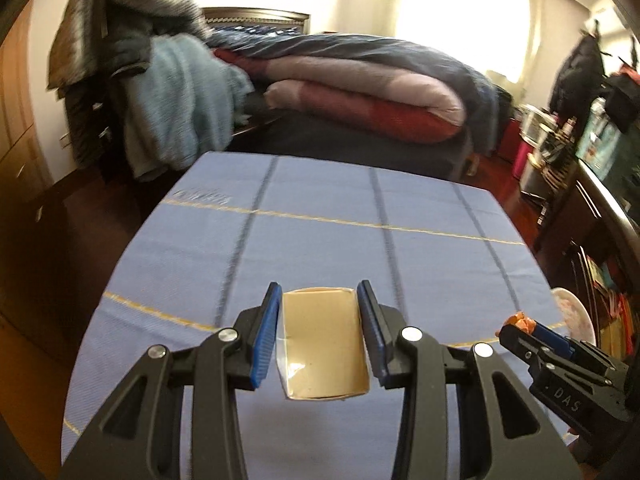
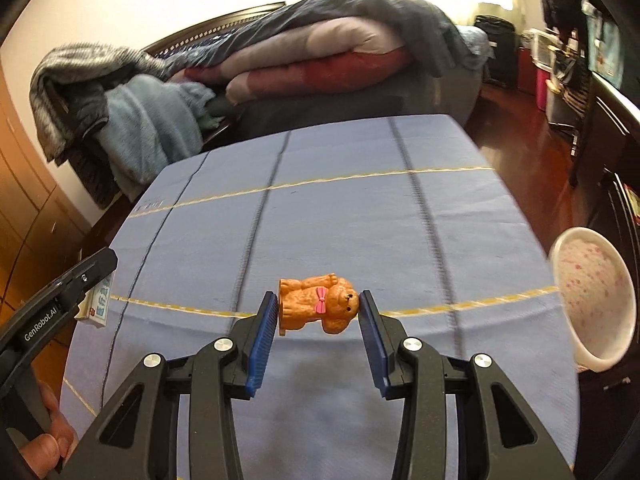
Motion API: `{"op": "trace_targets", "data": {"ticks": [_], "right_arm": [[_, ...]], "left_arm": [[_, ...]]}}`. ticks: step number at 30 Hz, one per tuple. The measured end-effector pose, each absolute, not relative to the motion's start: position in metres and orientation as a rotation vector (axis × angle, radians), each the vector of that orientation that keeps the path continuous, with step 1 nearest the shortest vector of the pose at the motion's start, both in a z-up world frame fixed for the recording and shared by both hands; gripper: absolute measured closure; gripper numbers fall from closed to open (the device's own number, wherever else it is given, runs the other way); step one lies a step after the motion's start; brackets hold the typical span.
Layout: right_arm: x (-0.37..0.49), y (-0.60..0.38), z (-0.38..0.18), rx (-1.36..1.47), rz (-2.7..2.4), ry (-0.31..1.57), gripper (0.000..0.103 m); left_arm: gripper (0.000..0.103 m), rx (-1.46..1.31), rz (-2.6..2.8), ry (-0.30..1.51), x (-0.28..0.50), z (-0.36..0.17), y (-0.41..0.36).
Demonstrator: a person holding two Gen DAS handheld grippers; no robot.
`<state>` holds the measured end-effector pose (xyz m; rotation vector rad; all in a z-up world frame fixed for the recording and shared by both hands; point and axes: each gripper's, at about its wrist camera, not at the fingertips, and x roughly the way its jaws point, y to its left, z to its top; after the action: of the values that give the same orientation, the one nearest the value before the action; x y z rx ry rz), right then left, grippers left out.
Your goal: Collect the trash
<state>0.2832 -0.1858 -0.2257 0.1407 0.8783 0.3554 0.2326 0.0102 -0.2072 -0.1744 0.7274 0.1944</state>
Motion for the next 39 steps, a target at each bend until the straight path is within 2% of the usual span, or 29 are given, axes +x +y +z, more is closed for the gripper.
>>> {"op": "trace_targets", "data": {"ticks": [26, 31, 33, 35, 39], "right_arm": [[0.268, -0.381, -0.228, 0.316, 0.005, 0.796, 0.061], [0.268, -0.406, -0.233, 0.347, -0.022, 0.803, 0.061], [0.266, -0.403, -0.237, 0.331, 0.007, 0.818, 0.060], [0.261, -0.400, -0.242, 0.310, 0.013, 0.820, 0.056], [0.248, -0.413, -0.253, 0.336, -0.039, 0.826, 0.056]], "left_arm": [[0.062, 0.023, -0.271, 0.703, 0.293, -0.187, -0.221], [0.062, 0.020, -0.305, 0.716, 0.299, -0.192, -0.241], [0.062, 0.015, -0.299, 0.721, 0.301, -0.194, -0.239], [0.062, 0.010, -0.283, 0.727, 0.301, -0.195, -0.234], [0.062, 0.017, -0.256, 0.727, 0.304, -0.193, -0.225]]}}
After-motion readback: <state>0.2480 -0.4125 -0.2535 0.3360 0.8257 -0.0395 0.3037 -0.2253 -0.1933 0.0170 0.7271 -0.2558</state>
